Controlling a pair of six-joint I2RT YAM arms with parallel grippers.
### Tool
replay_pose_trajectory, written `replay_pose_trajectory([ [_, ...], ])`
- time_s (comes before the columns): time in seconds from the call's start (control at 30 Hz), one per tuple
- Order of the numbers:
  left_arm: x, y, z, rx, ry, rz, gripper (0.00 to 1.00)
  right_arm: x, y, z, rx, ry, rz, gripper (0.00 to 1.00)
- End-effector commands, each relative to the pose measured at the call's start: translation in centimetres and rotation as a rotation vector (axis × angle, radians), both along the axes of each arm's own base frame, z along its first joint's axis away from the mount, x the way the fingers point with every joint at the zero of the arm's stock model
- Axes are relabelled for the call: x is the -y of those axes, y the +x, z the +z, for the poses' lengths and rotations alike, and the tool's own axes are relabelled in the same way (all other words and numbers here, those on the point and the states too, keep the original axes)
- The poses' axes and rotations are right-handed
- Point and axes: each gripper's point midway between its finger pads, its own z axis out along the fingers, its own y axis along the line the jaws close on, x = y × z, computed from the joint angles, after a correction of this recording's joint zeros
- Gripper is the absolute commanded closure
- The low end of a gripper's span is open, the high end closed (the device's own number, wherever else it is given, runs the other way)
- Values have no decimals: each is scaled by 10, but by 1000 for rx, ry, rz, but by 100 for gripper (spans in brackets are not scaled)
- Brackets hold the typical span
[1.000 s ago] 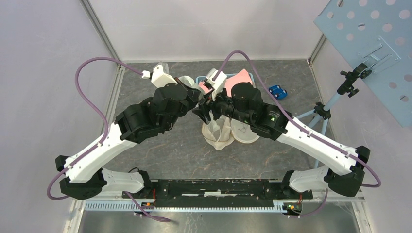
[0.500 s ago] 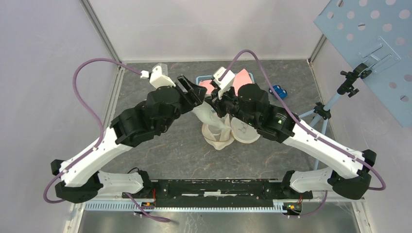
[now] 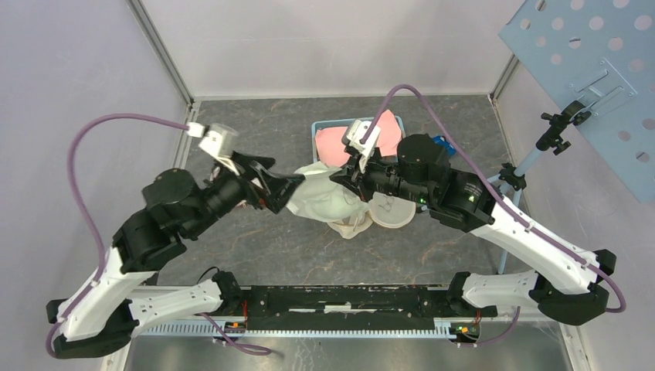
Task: Unzip the laundry bag and remove the bra
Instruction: Pick up the bra from the laundry bag.
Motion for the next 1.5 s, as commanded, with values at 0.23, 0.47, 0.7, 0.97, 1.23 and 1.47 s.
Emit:
replay_pose_trajectory([
  [0.23, 47, -33, -54, 34, 183, -350, 27, -1, -33, 34, -55, 90, 131, 100],
  [0.47, 34, -39, -61, 38, 193, -343, 67, 17, -35, 29, -73, 46, 89, 100],
  [0.7, 62, -62, -66, 49, 234, -565, 98, 1, -60, 19, -108, 37, 265, 56],
  [0.97, 72, -73, -81, 36, 303, -680, 98, -4, -67, 17, -104, -83, 361, 45],
  [1.23, 75, -76, -78, 55, 314, -719, 98, -10, -82, -14, -161, -151, 439, 63],
  [1.47, 77, -72, -73, 76, 323, -710, 97, -3, -78, -27, -171, -198, 399, 97],
])
